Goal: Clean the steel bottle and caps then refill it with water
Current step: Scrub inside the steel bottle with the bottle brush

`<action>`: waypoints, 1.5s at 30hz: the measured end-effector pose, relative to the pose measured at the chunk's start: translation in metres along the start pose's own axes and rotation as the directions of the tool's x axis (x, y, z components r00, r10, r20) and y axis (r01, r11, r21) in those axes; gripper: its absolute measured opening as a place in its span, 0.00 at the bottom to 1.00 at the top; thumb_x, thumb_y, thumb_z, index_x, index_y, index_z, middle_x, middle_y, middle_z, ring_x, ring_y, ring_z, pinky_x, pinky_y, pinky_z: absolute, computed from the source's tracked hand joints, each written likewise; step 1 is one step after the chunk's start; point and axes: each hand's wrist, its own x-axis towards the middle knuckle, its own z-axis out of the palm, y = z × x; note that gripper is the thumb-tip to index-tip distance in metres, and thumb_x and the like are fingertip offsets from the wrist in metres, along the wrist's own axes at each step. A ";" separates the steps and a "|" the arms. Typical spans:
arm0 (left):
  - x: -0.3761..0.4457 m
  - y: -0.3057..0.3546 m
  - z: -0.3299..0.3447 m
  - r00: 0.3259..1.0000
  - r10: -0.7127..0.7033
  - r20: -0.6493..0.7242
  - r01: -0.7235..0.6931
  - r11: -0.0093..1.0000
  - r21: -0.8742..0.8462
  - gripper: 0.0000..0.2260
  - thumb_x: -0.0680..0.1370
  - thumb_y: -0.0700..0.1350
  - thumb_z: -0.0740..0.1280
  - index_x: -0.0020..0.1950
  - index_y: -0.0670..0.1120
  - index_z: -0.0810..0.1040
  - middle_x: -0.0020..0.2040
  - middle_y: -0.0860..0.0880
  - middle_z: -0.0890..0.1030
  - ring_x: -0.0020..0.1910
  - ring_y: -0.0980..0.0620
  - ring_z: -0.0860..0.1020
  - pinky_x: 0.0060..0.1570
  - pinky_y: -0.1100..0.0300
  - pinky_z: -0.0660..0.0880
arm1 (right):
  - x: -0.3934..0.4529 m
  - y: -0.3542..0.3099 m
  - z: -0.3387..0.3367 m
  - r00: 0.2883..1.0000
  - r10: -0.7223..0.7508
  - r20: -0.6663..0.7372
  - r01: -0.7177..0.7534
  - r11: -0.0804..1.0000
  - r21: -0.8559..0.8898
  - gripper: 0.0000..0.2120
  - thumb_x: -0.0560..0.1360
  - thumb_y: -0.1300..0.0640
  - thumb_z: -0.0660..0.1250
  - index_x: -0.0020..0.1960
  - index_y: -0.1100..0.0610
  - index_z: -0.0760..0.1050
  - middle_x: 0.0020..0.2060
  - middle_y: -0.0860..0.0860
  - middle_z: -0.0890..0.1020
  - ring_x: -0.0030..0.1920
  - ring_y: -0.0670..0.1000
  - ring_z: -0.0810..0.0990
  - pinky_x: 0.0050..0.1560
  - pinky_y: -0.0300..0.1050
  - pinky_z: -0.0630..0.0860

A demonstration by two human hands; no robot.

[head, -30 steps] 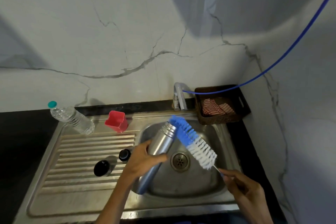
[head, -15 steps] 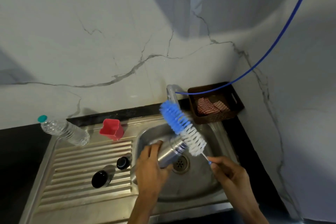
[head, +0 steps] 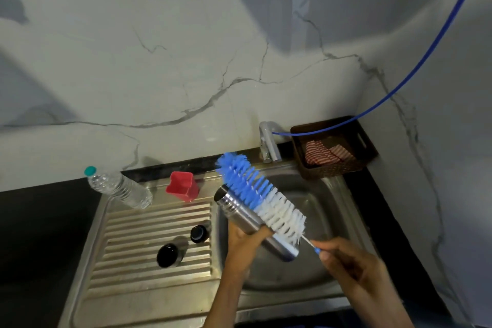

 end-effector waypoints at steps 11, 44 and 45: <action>0.002 0.047 -0.022 0.812 0.582 -0.048 -0.521 0.758 0.392 0.31 0.64 0.38 0.86 0.61 0.50 0.75 0.58 0.53 0.82 0.55 0.47 0.83 0.54 0.52 0.79 | -0.007 -0.027 -0.004 0.996 -0.091 -0.021 0.088 0.986 -0.140 0.12 0.74 0.59 0.71 0.52 0.45 0.85 0.34 0.47 0.85 0.34 0.40 0.76 0.38 0.33 0.73; 0.002 0.064 -0.019 0.982 -0.034 -0.186 0.001 0.984 -0.177 0.25 0.73 0.57 0.77 0.67 0.52 0.78 0.54 0.45 0.87 0.54 0.43 0.86 0.58 0.40 0.82 | -0.012 -0.013 0.016 0.946 -0.263 -0.193 0.089 0.777 -0.623 0.13 0.75 0.46 0.64 0.57 0.36 0.79 0.36 0.35 0.82 0.30 0.39 0.77 0.31 0.27 0.70; 0.005 0.068 -0.020 0.983 -0.073 -0.169 0.026 0.963 -0.269 0.29 0.72 0.62 0.76 0.69 0.52 0.77 0.56 0.43 0.87 0.56 0.41 0.86 0.60 0.38 0.81 | -0.013 -0.010 0.015 0.952 -0.238 -0.193 0.083 0.805 -0.587 0.12 0.75 0.48 0.66 0.57 0.37 0.80 0.34 0.32 0.79 0.29 0.35 0.75 0.31 0.24 0.68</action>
